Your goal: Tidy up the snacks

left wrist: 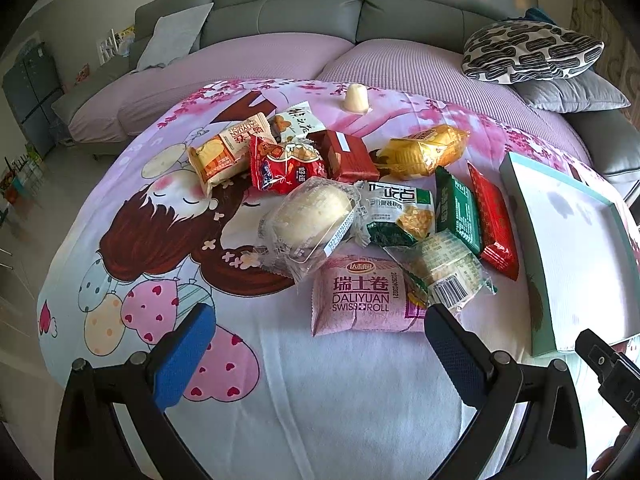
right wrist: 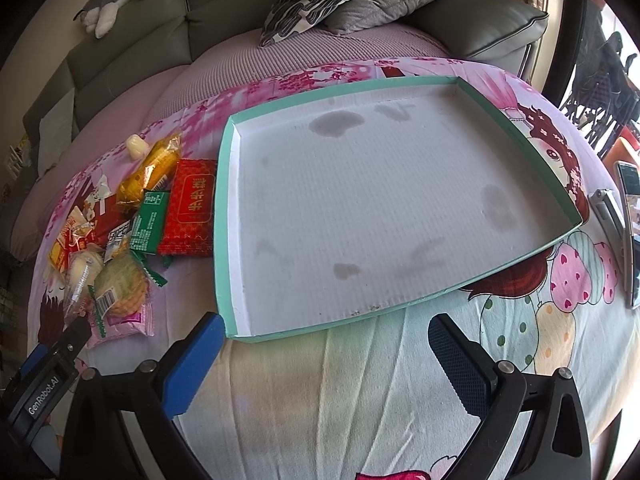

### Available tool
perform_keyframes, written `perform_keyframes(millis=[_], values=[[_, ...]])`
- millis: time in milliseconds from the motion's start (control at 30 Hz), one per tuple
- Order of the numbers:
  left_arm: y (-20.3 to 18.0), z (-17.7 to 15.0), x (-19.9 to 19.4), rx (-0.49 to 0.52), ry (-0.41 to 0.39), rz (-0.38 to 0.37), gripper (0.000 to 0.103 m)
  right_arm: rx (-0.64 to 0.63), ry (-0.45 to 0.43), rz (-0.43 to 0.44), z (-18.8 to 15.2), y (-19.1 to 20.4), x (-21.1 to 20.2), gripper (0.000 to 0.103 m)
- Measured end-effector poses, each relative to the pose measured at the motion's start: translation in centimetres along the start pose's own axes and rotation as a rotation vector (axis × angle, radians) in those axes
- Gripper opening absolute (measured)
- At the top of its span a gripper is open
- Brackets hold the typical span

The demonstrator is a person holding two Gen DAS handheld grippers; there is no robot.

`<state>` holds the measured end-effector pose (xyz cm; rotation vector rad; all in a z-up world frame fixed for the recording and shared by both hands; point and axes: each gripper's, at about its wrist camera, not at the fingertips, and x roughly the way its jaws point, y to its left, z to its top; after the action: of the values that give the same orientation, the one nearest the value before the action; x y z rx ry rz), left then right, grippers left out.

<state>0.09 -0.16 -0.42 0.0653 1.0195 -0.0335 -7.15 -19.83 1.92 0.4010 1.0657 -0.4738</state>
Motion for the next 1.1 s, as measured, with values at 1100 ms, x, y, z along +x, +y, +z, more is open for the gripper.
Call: perform_keyframes(millis=[1100], values=[[5.7, 1.3, 0.7, -0.239, -0.031, 0.014, 0.103, -0.231, -0.102, 0.227, -0.1, 8.6, -0.8, 0.103]])
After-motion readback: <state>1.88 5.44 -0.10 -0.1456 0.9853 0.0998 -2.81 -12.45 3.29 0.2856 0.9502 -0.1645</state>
